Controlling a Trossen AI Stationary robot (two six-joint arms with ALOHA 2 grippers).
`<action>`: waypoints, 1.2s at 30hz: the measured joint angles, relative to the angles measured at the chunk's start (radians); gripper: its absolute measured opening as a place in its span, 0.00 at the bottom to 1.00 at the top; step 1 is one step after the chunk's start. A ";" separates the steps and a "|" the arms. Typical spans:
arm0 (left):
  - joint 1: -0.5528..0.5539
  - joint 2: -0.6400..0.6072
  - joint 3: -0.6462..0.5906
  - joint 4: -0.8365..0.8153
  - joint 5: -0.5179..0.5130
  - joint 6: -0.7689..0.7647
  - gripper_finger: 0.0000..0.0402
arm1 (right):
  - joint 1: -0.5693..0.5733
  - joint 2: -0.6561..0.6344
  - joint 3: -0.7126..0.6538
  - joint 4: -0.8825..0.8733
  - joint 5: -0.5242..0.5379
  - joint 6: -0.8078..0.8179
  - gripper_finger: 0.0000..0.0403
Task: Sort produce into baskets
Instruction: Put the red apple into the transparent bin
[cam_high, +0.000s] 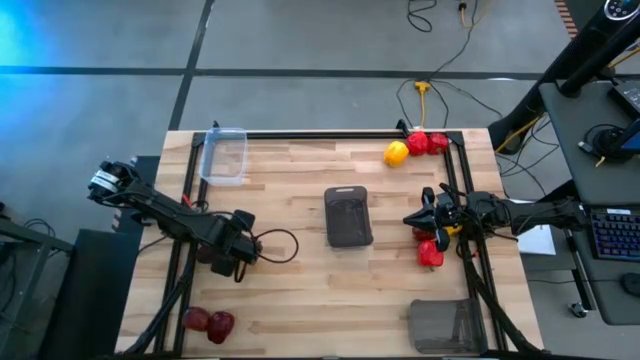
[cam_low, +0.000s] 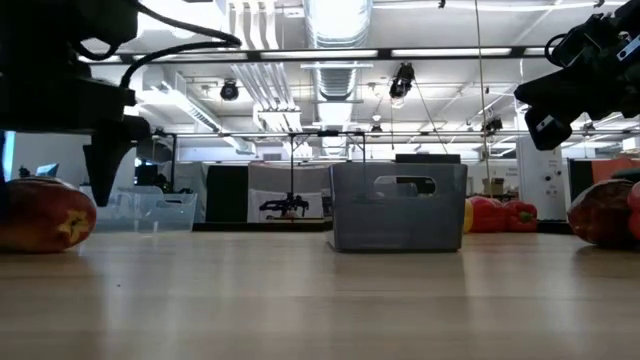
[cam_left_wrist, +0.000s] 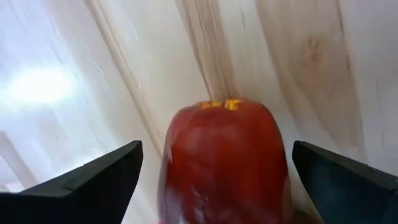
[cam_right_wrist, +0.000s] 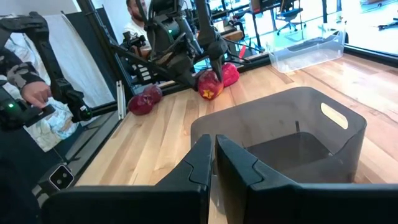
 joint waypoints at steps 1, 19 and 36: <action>0.000 0.008 0.000 0.002 0.000 -0.012 0.98 | 0.000 0.000 0.000 0.000 0.000 0.000 0.03; 0.000 0.135 0.004 -0.016 0.125 -0.233 0.79 | 0.000 0.000 0.000 0.000 0.000 0.000 0.03; 0.345 -0.413 0.025 0.417 -0.173 -0.453 0.79 | 0.000 0.000 0.000 0.000 0.000 0.000 0.03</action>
